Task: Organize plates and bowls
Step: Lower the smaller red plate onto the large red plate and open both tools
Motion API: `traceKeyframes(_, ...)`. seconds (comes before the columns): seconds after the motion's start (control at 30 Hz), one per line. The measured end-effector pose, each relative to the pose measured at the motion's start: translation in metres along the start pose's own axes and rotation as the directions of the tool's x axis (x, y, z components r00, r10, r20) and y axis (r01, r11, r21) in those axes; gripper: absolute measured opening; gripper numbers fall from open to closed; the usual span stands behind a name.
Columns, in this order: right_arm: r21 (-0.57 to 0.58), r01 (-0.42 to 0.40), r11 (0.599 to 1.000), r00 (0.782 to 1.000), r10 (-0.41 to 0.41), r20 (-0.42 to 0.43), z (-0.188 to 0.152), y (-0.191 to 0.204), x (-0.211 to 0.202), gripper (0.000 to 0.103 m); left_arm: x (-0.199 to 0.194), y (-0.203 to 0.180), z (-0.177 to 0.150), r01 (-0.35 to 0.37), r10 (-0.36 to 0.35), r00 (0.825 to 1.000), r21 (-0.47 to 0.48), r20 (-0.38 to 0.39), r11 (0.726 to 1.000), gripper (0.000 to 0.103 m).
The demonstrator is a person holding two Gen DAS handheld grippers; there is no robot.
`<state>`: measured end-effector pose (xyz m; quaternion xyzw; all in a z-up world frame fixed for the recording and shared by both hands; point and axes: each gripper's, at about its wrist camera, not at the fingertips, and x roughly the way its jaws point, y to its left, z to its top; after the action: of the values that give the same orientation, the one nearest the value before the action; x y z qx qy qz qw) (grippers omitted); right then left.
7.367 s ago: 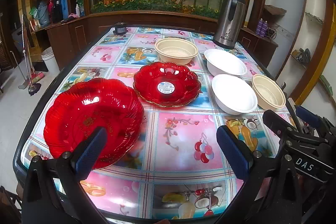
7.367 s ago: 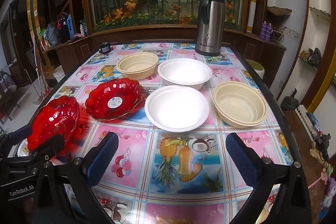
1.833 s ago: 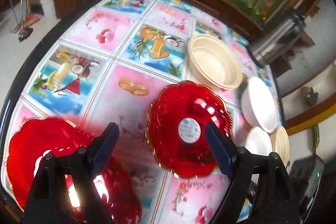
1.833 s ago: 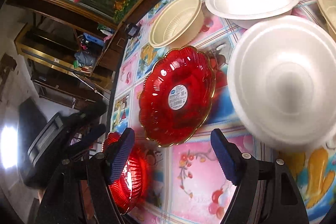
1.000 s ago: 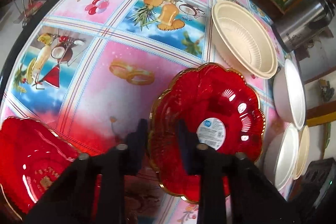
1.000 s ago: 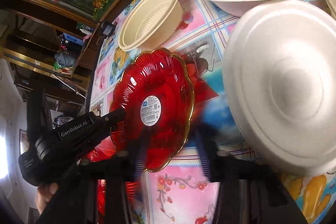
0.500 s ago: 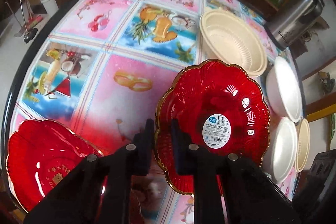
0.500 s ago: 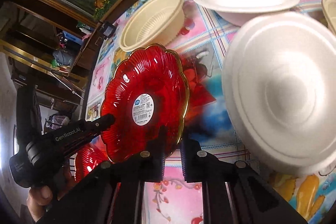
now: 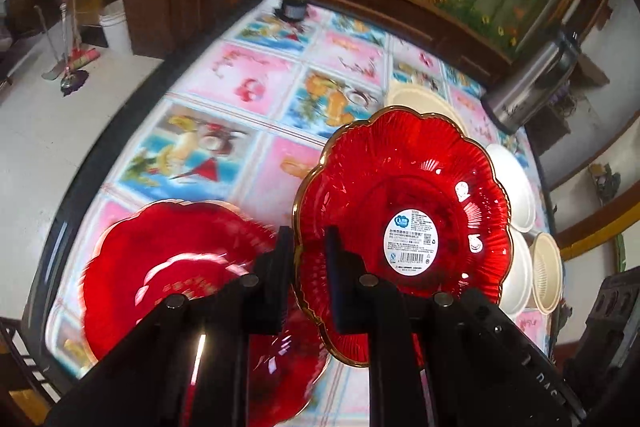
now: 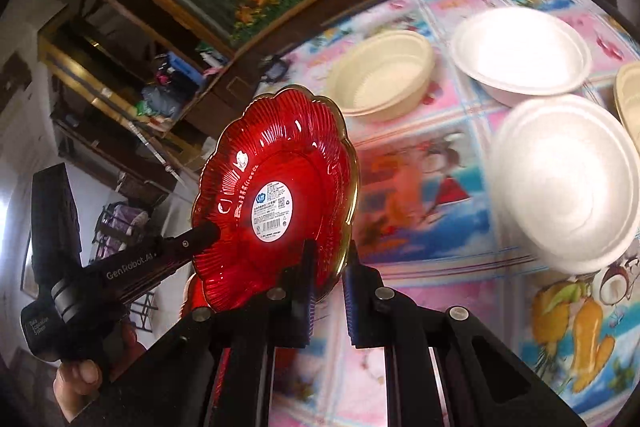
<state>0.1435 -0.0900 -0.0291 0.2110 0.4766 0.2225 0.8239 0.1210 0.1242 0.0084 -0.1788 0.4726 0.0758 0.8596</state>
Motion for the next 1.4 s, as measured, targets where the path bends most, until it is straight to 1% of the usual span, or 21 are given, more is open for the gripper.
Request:
traceKeyframes(0.1,-0.043,-0.023,0.999,1.000,0.023,-0.002,-0.011,0.021,-0.004,0.012,-0.017,0.021,-0.010,-0.012,0.013,0.999,-0.027,0.034,1.000,0.013)
traceKeyframes(0.27,-0.114,-0.054,0.992,0.998,0.051,-0.036,-0.033,0.051,0.001,0.012,-0.030,0.061,-0.033,-0.030,0.034,0.999,-0.090,0.043,0.995,0.013)
traceKeyframes(0.43,-0.166,-0.063,0.984,0.994,0.046,-0.101,-0.056,0.073,0.021,0.012,-0.022,0.097,-0.055,-0.055,0.056,0.998,-0.153,0.003,0.987,0.013)
traceKeyframes(0.6,-0.205,-0.046,0.978,0.987,0.012,-0.162,-0.074,0.084,0.043,0.012,-0.005,0.117,-0.068,-0.085,0.078,0.996,-0.184,-0.044,0.979,0.013)
traceKeyframes(0.73,-0.220,-0.024,0.975,0.980,-0.020,-0.196,-0.085,0.085,0.057,0.012,0.005,0.122,-0.074,-0.109,0.098,0.993,-0.178,-0.068,0.978,0.013)
traceKeyframes(0.83,-0.228,-0.009,0.974,0.976,-0.041,-0.214,-0.089,0.085,0.064,0.012,0.009,0.125,-0.077,-0.124,0.113,0.991,-0.170,-0.072,0.978,0.013)
traceKeyframes(1.1,-0.247,-0.002,0.969,0.969,-0.059,-0.238,-0.094,0.089,0.070,0.015,0.013,0.128,-0.081,-0.159,0.149,0.986,-0.152,-0.078,0.975,0.014)
traceKeyframes(1.2,-0.251,0.001,0.968,0.965,-0.066,-0.252,-0.095,0.091,0.073,0.015,0.015,0.131,-0.082,-0.162,0.146,0.984,-0.166,-0.103,0.973,0.014)
traceKeyframes(1.27,-0.251,0.001,0.968,0.964,-0.068,-0.258,-0.095,0.093,0.074,0.016,0.014,0.131,-0.082,-0.161,0.146,0.984,-0.172,-0.098,0.972,0.014)
traceKeyframes(1.3,-0.258,0.005,0.966,0.964,-0.074,-0.257,-0.095,0.094,0.074,0.018,0.014,0.131,-0.082,-0.161,0.145,0.984,-0.174,-0.100,0.972,0.016)
traceKeyframes(1.37,-0.270,0.004,0.963,0.962,-0.077,-0.261,-0.094,0.097,0.073,0.026,0.013,0.131,-0.081,-0.150,0.133,0.986,-0.184,-0.105,0.971,0.017)
traceKeyframes(1.4,-0.269,-0.009,0.963,0.962,-0.064,-0.264,-0.094,0.098,0.072,0.034,0.012,0.131,-0.081,-0.154,0.137,0.985,-0.186,-0.104,0.970,0.017)
